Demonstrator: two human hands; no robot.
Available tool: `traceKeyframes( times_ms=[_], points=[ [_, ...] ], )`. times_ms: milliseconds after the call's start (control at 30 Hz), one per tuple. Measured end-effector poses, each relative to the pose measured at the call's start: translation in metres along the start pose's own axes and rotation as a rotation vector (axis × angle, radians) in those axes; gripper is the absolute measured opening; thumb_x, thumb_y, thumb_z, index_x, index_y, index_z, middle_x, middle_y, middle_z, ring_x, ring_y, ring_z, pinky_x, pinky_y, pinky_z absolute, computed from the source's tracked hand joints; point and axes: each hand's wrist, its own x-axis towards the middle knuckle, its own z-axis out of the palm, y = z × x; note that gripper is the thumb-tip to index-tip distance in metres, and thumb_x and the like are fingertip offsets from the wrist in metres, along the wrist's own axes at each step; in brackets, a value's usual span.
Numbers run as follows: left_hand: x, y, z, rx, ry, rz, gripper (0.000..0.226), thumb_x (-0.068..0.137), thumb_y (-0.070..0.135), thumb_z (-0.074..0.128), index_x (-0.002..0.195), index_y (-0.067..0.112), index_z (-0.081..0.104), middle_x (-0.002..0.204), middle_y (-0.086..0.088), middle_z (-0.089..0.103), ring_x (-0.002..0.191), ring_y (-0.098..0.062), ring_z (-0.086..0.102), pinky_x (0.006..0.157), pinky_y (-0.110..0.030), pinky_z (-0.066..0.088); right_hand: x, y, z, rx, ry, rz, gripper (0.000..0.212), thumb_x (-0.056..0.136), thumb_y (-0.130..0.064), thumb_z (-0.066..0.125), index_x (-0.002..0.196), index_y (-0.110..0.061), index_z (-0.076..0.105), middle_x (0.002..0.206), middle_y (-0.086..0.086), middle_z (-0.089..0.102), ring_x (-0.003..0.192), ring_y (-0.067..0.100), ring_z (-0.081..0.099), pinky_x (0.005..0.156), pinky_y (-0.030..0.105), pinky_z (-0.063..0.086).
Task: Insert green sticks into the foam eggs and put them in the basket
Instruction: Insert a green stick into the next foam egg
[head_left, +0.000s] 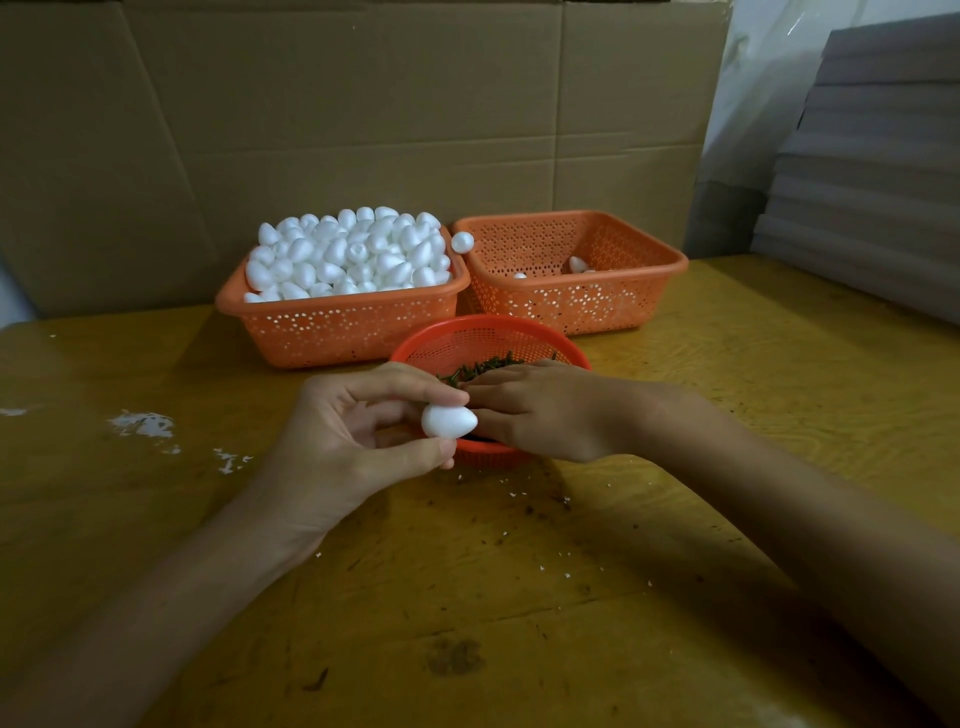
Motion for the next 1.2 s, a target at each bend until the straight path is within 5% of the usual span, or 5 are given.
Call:
traceKeyframes(
  times_ms=[667, 833, 1033, 1200],
  points=[
    [0.000, 0.006, 0.004, -0.033, 0.118, -0.033, 0.034, 0.065, 0.011, 0.092, 0.098, 0.014, 0.084, 0.108, -0.010, 0.076, 0.075, -0.031, 0.077, 0.067, -0.027, 0.061, 0.001, 0.000, 0.001, -0.023, -0.006, -0.009, 0.050, 0.113, -0.044, 0.021, 0.159, -0.030, 0.035, 0.165, -0.005, 0.036, 0.153, 0.015, 0.027, 0.123, 0.046, 0.022],
    [0.000, 0.006, 0.003, -0.064, 0.141, -0.053, 0.035, 0.071, 0.013, 0.087, 0.105, 0.014, 0.083, 0.098, -0.017, 0.078, 0.077, -0.032, 0.078, 0.071, -0.027, 0.061, 0.000, 0.000, -0.001, -0.101, -0.034, -0.030, 0.053, 0.112, -0.041, 0.018, 0.161, -0.027, 0.032, 0.167, -0.003, 0.033, 0.155, 0.018, 0.024, 0.123, 0.047, 0.023],
    [0.000, 0.009, 0.004, -0.137, 0.148, -0.087, 0.048, 0.071, 0.015, 0.089, 0.118, 0.019, 0.079, 0.113, -0.015, 0.076, 0.082, -0.039, 0.079, 0.072, -0.027, 0.063, -0.001, -0.001, -0.002, -0.076, -0.028, -0.030, 0.051, 0.113, -0.040, 0.020, 0.161, -0.028, 0.033, 0.169, -0.006, 0.030, 0.157, 0.014, 0.021, 0.124, 0.047, 0.020],
    [0.001, 0.010, 0.005, -0.180, 0.145, -0.107, 0.046, 0.074, 0.015, 0.088, 0.118, 0.020, 0.079, 0.113, -0.014, 0.076, 0.088, -0.040, 0.079, 0.071, -0.026, 0.063, -0.002, 0.000, 0.000, 0.038, 0.005, -0.008, 0.050, 0.112, -0.036, 0.028, 0.156, -0.019, 0.043, 0.163, 0.003, 0.041, 0.152, 0.023, 0.034, 0.122, 0.042, 0.027]
  ],
)
